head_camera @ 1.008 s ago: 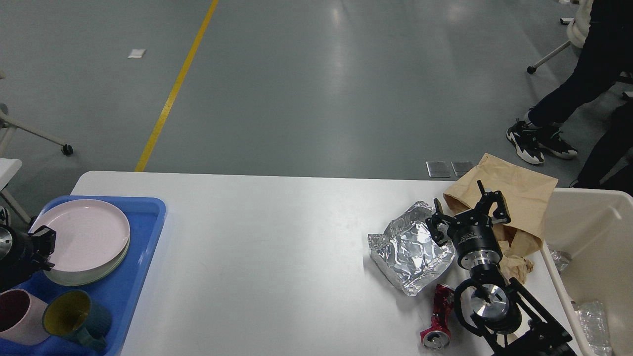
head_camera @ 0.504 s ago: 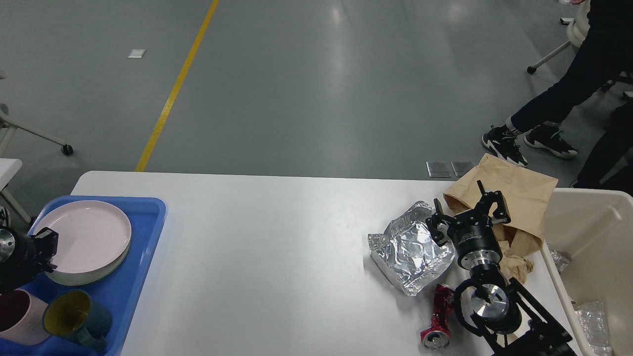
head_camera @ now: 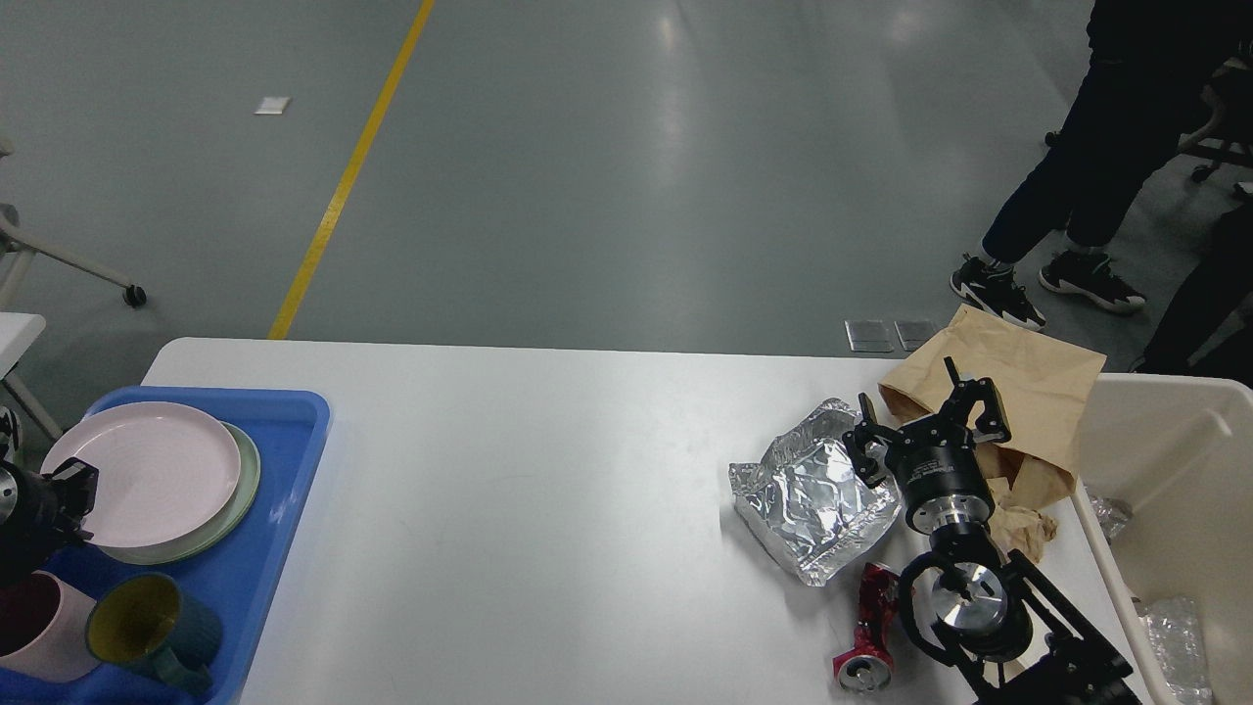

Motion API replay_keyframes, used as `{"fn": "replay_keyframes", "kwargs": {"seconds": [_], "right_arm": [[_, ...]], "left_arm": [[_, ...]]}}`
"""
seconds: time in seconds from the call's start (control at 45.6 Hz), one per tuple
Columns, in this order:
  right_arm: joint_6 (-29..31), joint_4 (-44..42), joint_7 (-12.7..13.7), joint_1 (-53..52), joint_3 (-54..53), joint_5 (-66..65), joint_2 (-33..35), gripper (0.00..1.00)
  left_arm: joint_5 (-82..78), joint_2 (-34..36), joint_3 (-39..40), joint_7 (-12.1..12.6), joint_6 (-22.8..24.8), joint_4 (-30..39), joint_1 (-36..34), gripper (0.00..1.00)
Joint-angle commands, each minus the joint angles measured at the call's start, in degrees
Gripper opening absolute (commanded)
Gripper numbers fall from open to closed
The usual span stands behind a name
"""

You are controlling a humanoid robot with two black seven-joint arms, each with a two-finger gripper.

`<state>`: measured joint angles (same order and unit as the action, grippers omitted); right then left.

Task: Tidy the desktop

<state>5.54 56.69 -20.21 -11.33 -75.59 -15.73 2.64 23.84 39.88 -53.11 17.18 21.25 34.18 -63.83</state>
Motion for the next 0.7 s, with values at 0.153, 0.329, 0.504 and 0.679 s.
{"fn": "replay_keyframes", "kwargs": {"seconds": [0.153,0.329,0.504,0.679], "right_arm": [[0.0,0.0,0.0,0.0,0.0,0.0,0.0,1.00],[0.0,0.0,0.0,0.1,0.0,0.0,0.0,1.00],[0.0,0.0,0.0,0.0,0.0,0.0,0.0,1.00],[0.0,0.0,0.0,0.0,0.0,0.0,0.0,1.00]], "left_arm": [[0.0,-0.3,0.3,-0.1,-0.4,0.1,-0.4,0.97],[0.1,-0.5,1.4,0.0,-0.7,0.2,-0.4,0.91],[0.1,-0.1,1.4,0.2,-0.6,0.3,-0.5,0.60],[0.1,0.3,1.3,0.7,1.5,2.1,-0.4,0.03]]}}
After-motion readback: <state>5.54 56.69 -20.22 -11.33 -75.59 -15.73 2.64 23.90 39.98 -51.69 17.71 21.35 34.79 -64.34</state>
